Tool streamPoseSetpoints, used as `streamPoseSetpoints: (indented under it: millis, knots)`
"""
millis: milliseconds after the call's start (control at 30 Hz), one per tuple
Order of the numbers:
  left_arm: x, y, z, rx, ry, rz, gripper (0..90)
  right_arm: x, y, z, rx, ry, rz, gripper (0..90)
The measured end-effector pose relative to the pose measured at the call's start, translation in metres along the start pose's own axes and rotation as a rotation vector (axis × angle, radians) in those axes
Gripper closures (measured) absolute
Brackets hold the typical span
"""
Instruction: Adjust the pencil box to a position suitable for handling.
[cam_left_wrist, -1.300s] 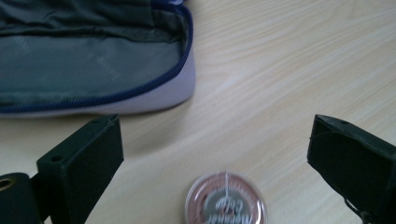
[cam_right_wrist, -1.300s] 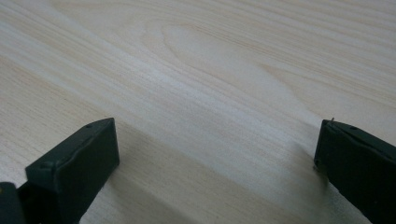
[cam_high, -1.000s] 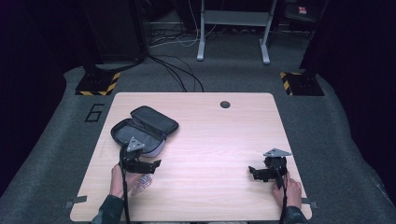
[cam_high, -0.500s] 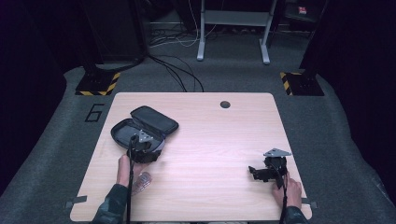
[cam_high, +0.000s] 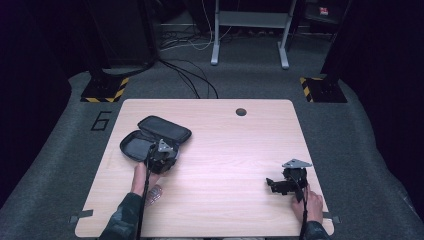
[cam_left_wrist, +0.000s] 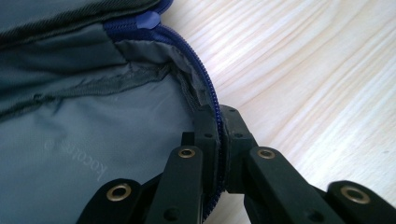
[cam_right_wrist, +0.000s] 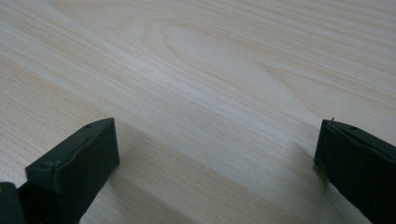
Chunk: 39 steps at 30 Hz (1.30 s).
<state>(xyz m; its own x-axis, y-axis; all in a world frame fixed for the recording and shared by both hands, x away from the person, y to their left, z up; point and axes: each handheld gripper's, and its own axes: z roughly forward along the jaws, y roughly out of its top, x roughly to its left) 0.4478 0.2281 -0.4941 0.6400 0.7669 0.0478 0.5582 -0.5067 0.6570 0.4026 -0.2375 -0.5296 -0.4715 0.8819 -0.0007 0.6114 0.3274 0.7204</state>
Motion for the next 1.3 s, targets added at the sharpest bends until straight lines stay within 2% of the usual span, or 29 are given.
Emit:
streamPoseSetpoints:
  millis: [100, 167, 233, 367, 433, 533, 600, 633, 700, 800, 900, 933, 1033, 1100, 1167, 1267, 1300]
  knots:
    - [-0.007, 0.005, 0.002, 0.007, -0.024, 0.015, 86.9, 0.000, 0.000, 0.000, 0.000, 0.000, 0.000, 0.0]
    - [-0.015, 0.008, 0.005, 0.002, -0.030, 0.011, 86.7, 0.000, 0.000, 0.000, 0.000, 0.000, 0.000, 0.0]
    - [-0.018, 0.009, 0.006, 0.007, -0.032, 0.014, 86.3, 0.000, 0.000, 0.000, 0.000, 0.000, 0.000, 0.0]
    - [-0.036, 0.016, 0.013, 0.006, -0.065, 0.031, 84.6, 0.000, 0.000, 0.000, 0.000, 0.000, 0.002, 0.0]
    - [-0.043, 0.019, 0.015, 0.009, -0.075, 0.043, 81.0, 0.000, 0.000, 0.000, 0.000, 0.000, 0.002, 0.0]
    - [-0.046, 0.022, 0.014, 0.007, -0.094, 0.032, 65.1, 0.000, 0.000, 0.000, 0.000, 0.000, 0.000, 0.0]
    - [-0.043, 0.024, 0.008, -0.011, -0.083, 0.010, 55.4, 0.000, 0.000, 0.000, 0.000, 0.000, 0.000, 0.0]
    - [-0.039, 0.024, 0.003, -0.036, -0.088, -0.012, 50.6, 0.000, 0.000, 0.000, 0.000, 0.000, 0.000, 0.0]
    - [-0.032, 0.025, -0.006, -0.072, -0.096, -0.031, 42.0, 0.000, 0.000, 0.000, 0.000, 0.000, 0.001, 0.0]
    - [-0.025, 0.024, -0.016, -0.088, -0.095, -0.042, 29.0, 0.000, 0.000, 0.000, 0.000, 0.000, 0.001, 0.0]
    - [-0.012, 0.020, -0.026, -0.097, -0.079, -0.060, 20.1, 0.000, 0.000, 0.000, 0.000, 0.000, 0.001, 0.0]
    - [-0.007, 0.018, -0.030, -0.117, -0.065, -0.082, 18.8, 0.000, 0.000, 0.000, 0.000, 0.000, 0.001, 0.0]
    - [0.009, 0.012, -0.038, -0.131, -0.032, -0.102, 15.2, 0.000, 0.000, 0.000, 0.000, 0.000, 0.000, 0.0]
    - [0.013, 0.010, -0.039, -0.127, -0.028, -0.111, 13.3, 0.000, 0.000, 0.000, 0.000, 0.000, 0.000, 0.0]
    - [0.029, 0.002, -0.045, -0.112, 0.004, -0.128, 11.0, 0.000, 0.000, 0.000, -0.001, 0.001, -0.001, 0.0]
    - [0.041, -0.004, -0.050, -0.098, 0.042, -0.134, 7.8, 0.000, 0.000, 0.000, 0.000, 0.001, -0.001, 0.0]
    - [0.045, -0.008, -0.050, -0.121, 0.060, -0.170, 6.5, 0.000, 0.000, 0.000, -0.001, 0.001, -0.001, 0.0]
